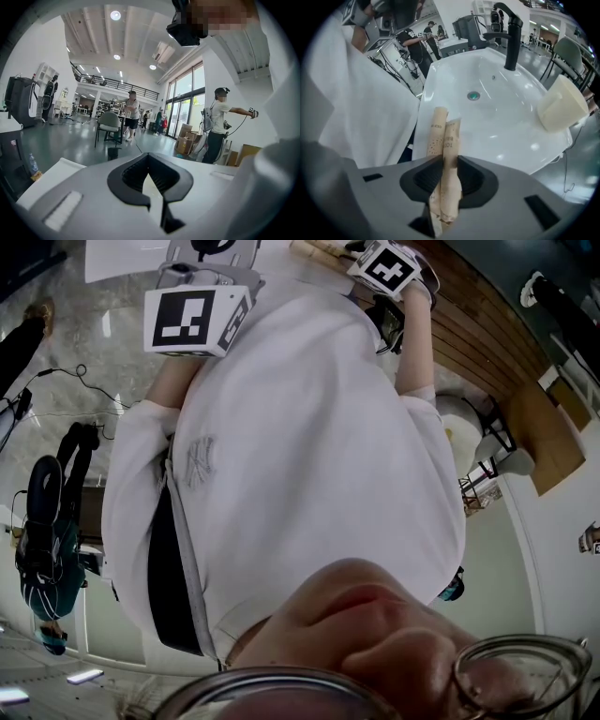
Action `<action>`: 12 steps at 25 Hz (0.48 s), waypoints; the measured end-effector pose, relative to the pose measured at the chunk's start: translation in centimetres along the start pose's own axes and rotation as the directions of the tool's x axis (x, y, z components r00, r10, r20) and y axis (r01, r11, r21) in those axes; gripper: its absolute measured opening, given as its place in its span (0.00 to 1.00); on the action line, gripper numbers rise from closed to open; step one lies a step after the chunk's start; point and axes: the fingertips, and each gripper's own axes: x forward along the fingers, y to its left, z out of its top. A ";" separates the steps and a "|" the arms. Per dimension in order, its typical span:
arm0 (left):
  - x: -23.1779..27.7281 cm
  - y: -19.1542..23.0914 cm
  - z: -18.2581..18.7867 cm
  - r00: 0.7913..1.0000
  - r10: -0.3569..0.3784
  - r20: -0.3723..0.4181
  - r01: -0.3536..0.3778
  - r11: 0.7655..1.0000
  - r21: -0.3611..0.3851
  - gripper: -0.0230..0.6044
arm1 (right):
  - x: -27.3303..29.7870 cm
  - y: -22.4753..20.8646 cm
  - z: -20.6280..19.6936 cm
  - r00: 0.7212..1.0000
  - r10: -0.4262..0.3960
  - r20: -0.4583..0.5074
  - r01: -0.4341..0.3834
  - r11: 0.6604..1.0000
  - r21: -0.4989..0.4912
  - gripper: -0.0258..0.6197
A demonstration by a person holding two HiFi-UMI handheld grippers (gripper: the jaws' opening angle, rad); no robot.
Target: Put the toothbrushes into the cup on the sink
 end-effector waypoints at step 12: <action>-0.3 -0.7 0.1 1.000 -0.009 0.004 0.009 1.000 -0.007 0.04 | -1.8 -1.2 -0.4 0.996 -0.075 0.044 0.075 0.997 0.010 0.06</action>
